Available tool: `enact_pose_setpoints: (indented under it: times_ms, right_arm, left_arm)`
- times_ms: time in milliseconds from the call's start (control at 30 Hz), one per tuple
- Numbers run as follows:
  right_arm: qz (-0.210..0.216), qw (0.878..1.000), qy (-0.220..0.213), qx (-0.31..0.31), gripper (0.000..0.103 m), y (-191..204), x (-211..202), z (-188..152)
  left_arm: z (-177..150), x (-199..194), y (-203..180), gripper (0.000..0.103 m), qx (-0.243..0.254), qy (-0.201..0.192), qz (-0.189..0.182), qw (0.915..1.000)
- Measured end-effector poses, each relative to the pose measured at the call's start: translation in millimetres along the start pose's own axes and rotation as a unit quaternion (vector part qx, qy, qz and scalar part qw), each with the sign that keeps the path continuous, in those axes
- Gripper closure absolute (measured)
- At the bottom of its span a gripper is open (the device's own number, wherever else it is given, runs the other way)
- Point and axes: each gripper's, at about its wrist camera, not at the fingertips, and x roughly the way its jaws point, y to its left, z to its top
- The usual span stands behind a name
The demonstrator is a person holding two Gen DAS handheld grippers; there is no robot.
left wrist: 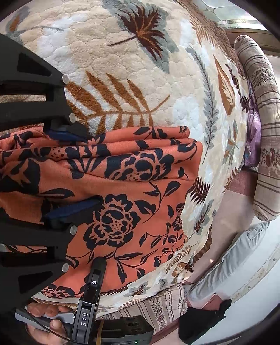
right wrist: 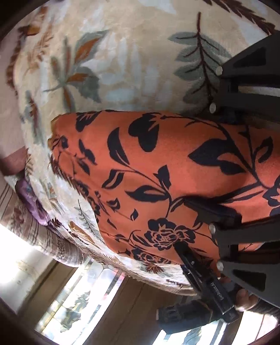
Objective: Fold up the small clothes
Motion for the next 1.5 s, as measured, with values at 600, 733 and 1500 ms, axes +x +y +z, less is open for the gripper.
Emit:
enact_pose_setpoints:
  times_ms: [600,733,1500]
  right_arm:
    - [-0.070,0.990,-0.093,0.081,0.047,-115,-90,40]
    - [-0.049,0.982,-0.092,0.160,0.036,-160,-88,11]
    - [0.008,0.983,-0.123,0.135,0.012,-121,-64,81]
  left_arm:
    - [52,60,-83,0.058,0.086,0.045,0.032,0.9948]
    - [33,34,-61,0.046,0.088,0.008,0.054,0.9946]
    - [-21,3,-31,0.029,0.070,0.021,0.070,0.9949]
